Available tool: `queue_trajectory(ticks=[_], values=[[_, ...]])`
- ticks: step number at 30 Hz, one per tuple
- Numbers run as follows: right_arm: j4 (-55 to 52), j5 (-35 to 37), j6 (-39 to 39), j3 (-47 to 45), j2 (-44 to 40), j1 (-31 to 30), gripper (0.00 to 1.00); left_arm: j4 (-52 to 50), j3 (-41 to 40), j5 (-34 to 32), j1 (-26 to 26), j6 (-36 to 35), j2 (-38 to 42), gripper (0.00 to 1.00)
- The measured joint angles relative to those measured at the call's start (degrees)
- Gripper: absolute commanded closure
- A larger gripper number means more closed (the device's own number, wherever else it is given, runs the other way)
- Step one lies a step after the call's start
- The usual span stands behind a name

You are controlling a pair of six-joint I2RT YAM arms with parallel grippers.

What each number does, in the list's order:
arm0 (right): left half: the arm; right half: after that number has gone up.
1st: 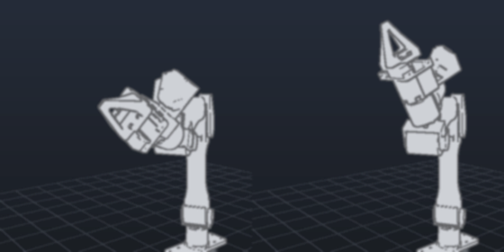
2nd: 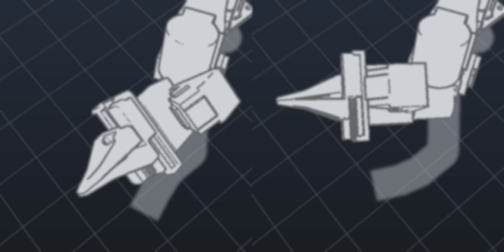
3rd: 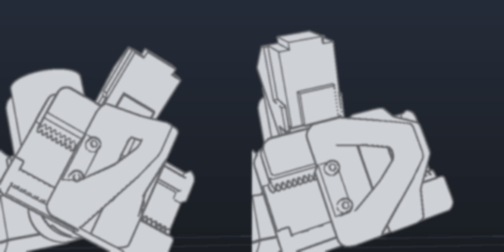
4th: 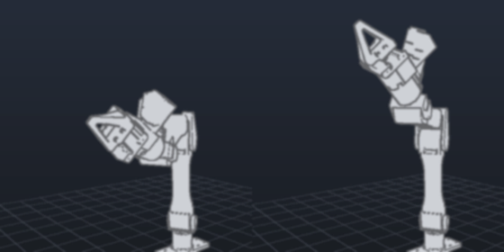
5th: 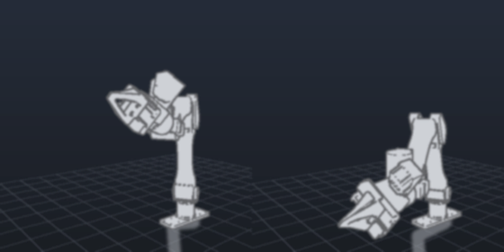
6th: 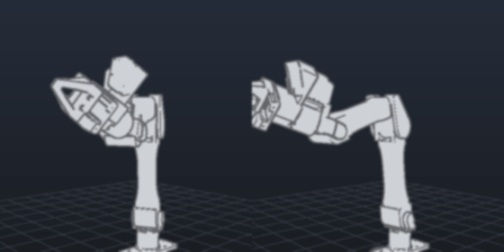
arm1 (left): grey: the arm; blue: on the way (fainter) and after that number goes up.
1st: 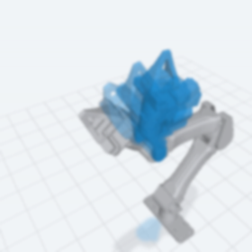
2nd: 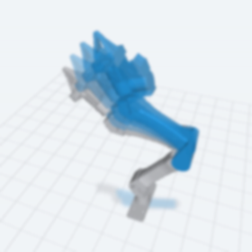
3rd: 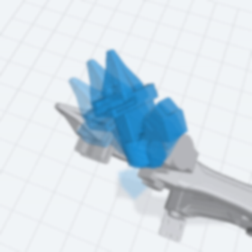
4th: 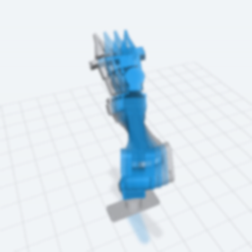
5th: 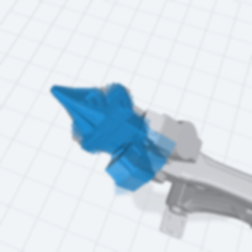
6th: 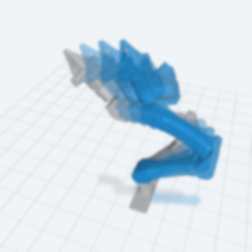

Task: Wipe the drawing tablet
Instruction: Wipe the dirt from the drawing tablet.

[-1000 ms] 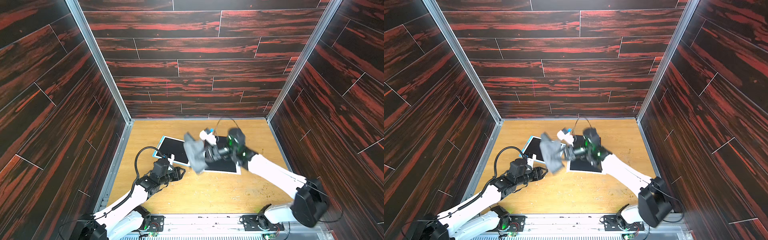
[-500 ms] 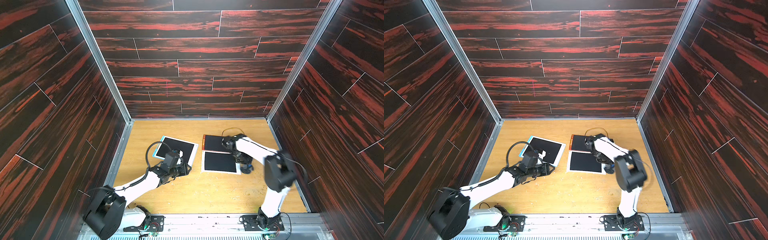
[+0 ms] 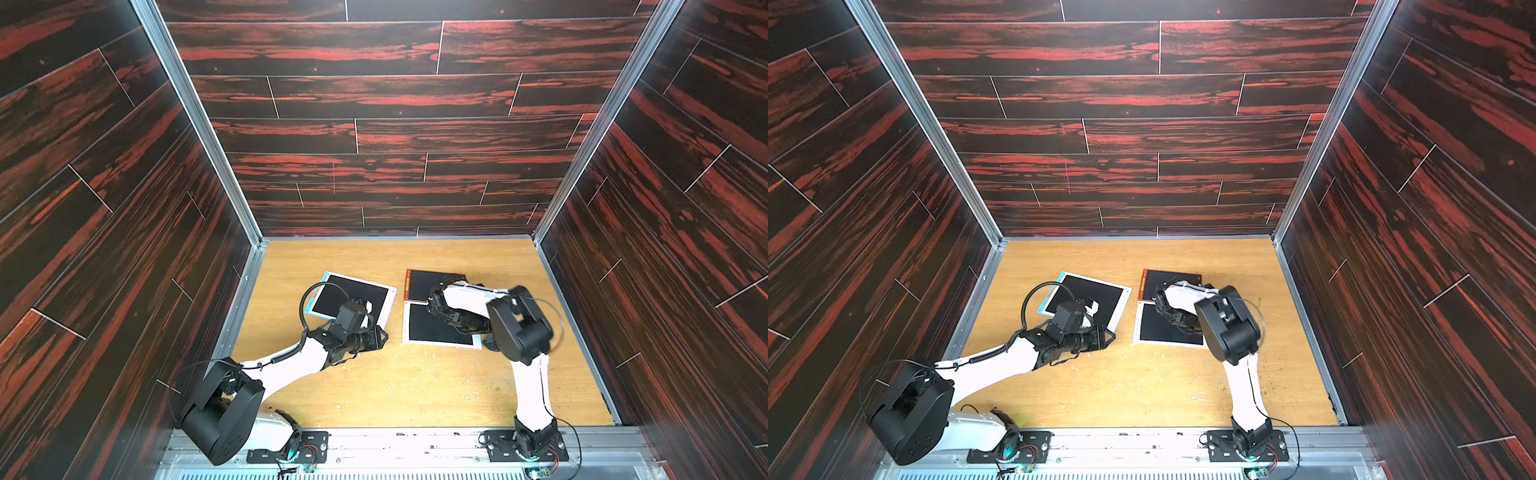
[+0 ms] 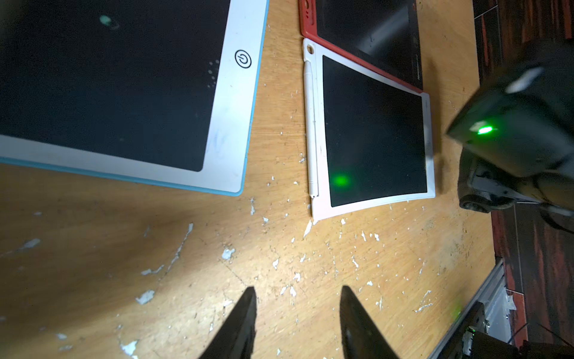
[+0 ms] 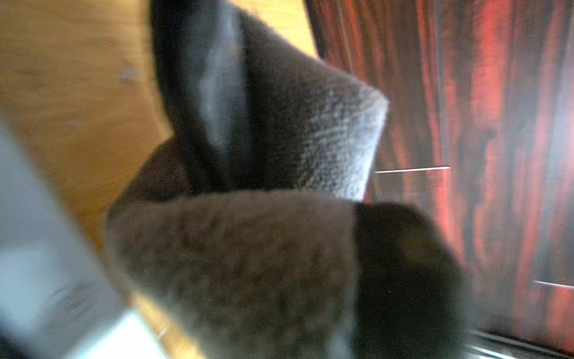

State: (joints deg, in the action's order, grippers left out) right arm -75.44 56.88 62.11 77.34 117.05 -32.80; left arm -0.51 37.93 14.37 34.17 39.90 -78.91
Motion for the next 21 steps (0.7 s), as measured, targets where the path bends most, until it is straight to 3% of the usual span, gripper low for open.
queue_trajectory(ticks=[5,11,21], values=[[11.5,-7.2,-11.2,-3.9,-9.4,1.5,1.00,-0.2,0.0,0.0,0.0,0.0,0.5,0.55],[19.6,-11.8,-18.3,-3.5,-5.5,1.9,1.00,-0.3,0.0,0.0,0.0,0.0,1.0,0.55],[21.5,-15.3,-24.4,-1.7,-1.5,2.0,1.00,-0.3,0.7,0.7,0.1,0.2,-0.3,0.55]])
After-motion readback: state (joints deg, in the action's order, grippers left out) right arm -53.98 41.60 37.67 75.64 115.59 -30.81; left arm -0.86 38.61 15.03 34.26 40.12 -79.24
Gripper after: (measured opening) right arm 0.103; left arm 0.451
